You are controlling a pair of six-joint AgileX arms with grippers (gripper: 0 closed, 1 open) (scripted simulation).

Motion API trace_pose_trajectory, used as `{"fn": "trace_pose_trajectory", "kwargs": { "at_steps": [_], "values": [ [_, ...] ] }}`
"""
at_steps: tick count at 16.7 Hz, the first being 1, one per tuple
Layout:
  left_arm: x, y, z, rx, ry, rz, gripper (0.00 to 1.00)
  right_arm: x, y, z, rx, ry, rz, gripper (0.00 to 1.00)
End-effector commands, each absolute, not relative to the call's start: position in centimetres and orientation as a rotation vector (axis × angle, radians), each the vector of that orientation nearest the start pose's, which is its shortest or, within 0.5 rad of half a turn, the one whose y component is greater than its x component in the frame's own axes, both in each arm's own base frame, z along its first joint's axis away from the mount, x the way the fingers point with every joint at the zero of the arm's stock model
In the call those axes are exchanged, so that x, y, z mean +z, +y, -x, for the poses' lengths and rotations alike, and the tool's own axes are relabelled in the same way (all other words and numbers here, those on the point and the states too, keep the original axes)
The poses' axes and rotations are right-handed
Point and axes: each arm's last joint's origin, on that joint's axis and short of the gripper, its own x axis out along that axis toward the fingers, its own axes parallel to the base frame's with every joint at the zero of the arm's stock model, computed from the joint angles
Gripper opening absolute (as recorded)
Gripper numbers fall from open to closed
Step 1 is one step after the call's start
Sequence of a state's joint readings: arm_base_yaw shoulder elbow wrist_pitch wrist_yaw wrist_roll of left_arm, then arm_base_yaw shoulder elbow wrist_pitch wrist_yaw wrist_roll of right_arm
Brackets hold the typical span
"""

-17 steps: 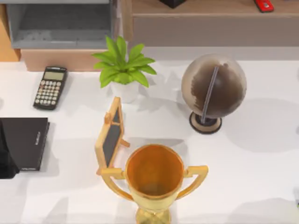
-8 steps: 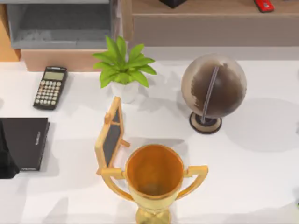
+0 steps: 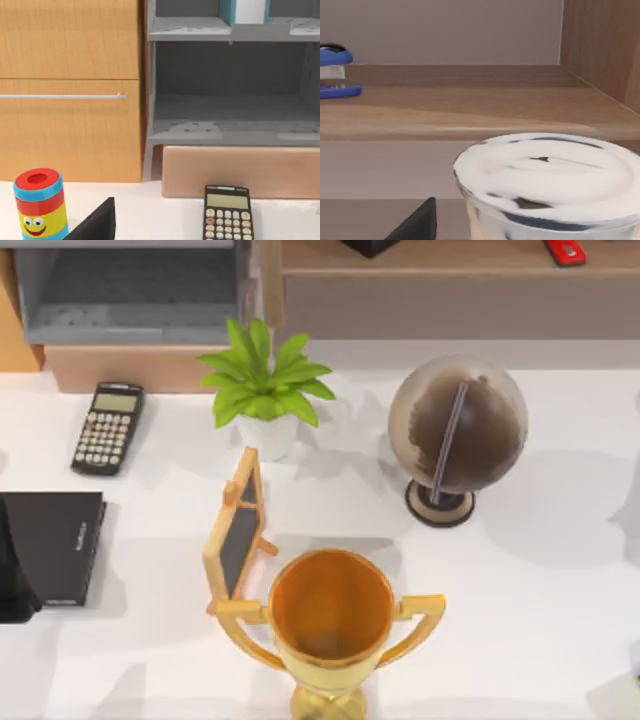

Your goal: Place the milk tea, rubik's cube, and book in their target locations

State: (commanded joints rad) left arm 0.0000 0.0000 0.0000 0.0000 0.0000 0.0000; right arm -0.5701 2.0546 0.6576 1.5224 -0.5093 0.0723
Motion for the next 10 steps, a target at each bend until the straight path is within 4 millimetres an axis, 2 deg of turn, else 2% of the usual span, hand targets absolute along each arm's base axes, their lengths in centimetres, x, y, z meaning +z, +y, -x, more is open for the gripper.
{"fn": "trace_pose_trajectory", "kwargs": {
  "at_steps": [5, 10],
  "values": [
    [16.0, -0.12, -10.57, 0.0, 0.0, 0.0, 1.0, 11.39, -16.95, -29.96, -0.039, -0.088, -0.001, 1.0],
    [16.0, -0.12, -10.57, 0.0, 0.0, 0.0, 1.0, 11.73, -16.55, -30.12, -0.089, 0.058, -0.06, 1.0]
  ]
}}
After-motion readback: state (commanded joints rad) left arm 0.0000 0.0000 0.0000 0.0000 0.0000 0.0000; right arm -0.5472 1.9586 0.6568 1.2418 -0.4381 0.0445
